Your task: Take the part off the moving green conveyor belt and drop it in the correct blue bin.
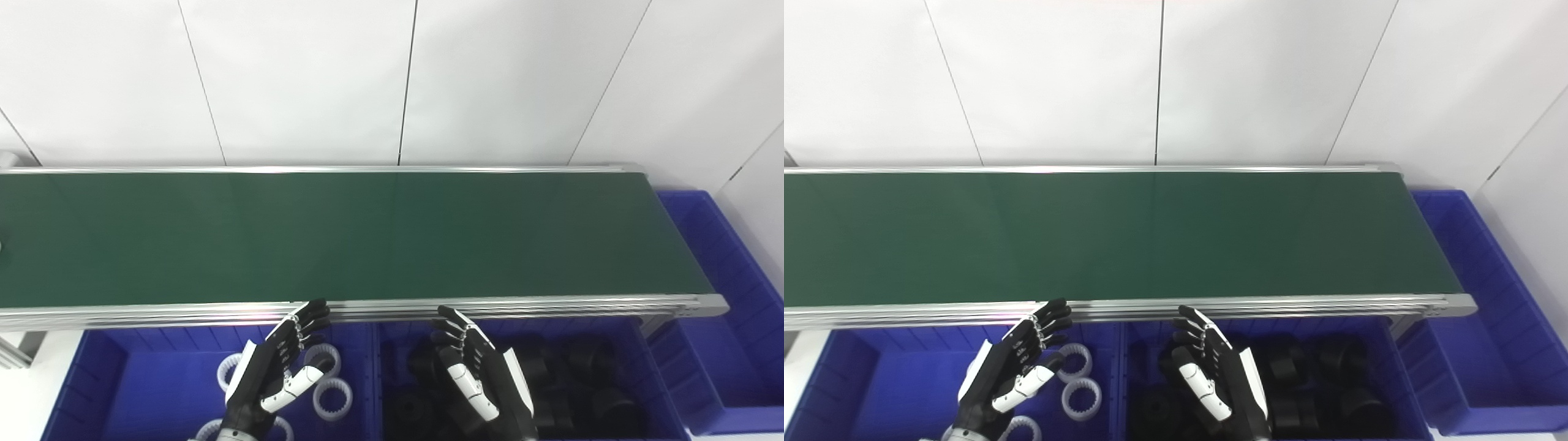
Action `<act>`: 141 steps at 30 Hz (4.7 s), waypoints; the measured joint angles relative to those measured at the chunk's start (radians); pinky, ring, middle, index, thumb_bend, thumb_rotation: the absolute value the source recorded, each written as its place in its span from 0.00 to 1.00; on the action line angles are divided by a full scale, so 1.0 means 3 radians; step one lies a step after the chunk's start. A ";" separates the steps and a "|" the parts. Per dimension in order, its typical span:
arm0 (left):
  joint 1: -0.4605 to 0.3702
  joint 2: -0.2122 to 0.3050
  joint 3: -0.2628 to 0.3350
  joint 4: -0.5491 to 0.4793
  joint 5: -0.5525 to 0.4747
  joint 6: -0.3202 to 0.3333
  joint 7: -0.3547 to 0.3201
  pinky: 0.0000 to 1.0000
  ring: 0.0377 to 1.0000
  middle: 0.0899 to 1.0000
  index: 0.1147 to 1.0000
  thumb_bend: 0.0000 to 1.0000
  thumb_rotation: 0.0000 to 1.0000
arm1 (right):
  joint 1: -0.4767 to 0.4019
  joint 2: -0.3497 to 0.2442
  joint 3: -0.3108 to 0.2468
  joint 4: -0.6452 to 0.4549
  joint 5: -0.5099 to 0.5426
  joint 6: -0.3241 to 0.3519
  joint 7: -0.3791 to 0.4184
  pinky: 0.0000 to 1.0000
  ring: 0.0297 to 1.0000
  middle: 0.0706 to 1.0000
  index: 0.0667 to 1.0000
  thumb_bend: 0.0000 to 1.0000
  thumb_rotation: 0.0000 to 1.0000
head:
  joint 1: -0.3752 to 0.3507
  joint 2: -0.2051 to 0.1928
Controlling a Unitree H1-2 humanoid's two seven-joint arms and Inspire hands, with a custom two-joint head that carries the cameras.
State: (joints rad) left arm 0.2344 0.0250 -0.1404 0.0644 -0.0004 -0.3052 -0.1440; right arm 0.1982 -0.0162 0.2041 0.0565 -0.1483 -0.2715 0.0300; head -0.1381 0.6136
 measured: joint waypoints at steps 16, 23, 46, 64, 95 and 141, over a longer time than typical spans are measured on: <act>0.0000 -0.0010 0.0000 0.0000 0.0043 0.0000 0.0001 0.78 0.82 0.83 0.83 0.78 0.52 | 0.0001 -0.0009 -0.0004 -0.0002 0.0000 0.0010 0.0001 0.71 0.76 0.79 0.85 0.62 0.79 | 0.0020 0.0015; 0.0000 -0.0015 0.0000 0.0000 0.0044 0.0000 0.0001 0.79 0.82 0.84 0.84 0.79 0.53 | 0.0001 -0.0012 -0.0008 -0.0002 0.0002 0.0010 0.0001 0.70 0.76 0.79 0.85 0.62 0.78 | 0.0046 0.0020; -0.0036 -0.0078 -0.0028 0.0228 0.0056 -0.0162 0.0031 0.64 0.69 0.72 0.74 0.85 0.35 | 0.0003 -0.0154 -0.0084 0.0037 0.0112 -0.0002 0.0096 0.69 0.77 0.80 0.88 0.46 0.81 | 0.1212 -0.0486; -0.0380 0.0156 0.0270 -0.0532 0.0311 0.0099 0.0119 0.61 0.67 0.71 0.75 0.91 0.42 | -0.0114 -0.0095 -0.0073 0.0302 0.0105 -0.0156 0.0089 0.70 0.78 0.80 0.87 0.41 0.74 | 0.1258 -0.0690; -0.1925 0.1184 -0.0204 -0.0819 0.1889 0.2068 -0.0650 0.97 0.86 0.86 0.79 0.84 0.21 | -0.0290 -0.0091 -0.0116 0.0614 0.0219 -0.0373 0.0134 0.71 0.79 0.82 0.90 0.27 0.75 | 0.1621 -0.0905; -0.2040 0.1598 -0.0604 0.0307 0.2593 0.1977 -0.0857 0.98 0.87 0.86 0.80 0.90 0.02 | -0.0266 -0.0128 -0.0168 0.0586 0.0291 -0.0373 0.0206 0.71 0.79 0.82 0.90 0.32 0.80 | 0.1667 -0.0828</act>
State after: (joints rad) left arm -0.3777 0.5045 -0.3217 0.1566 0.7774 0.2879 -0.4010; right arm 0.1183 -0.0547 0.1537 0.2323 -0.0610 -0.3834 0.0919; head 0.3620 0.3651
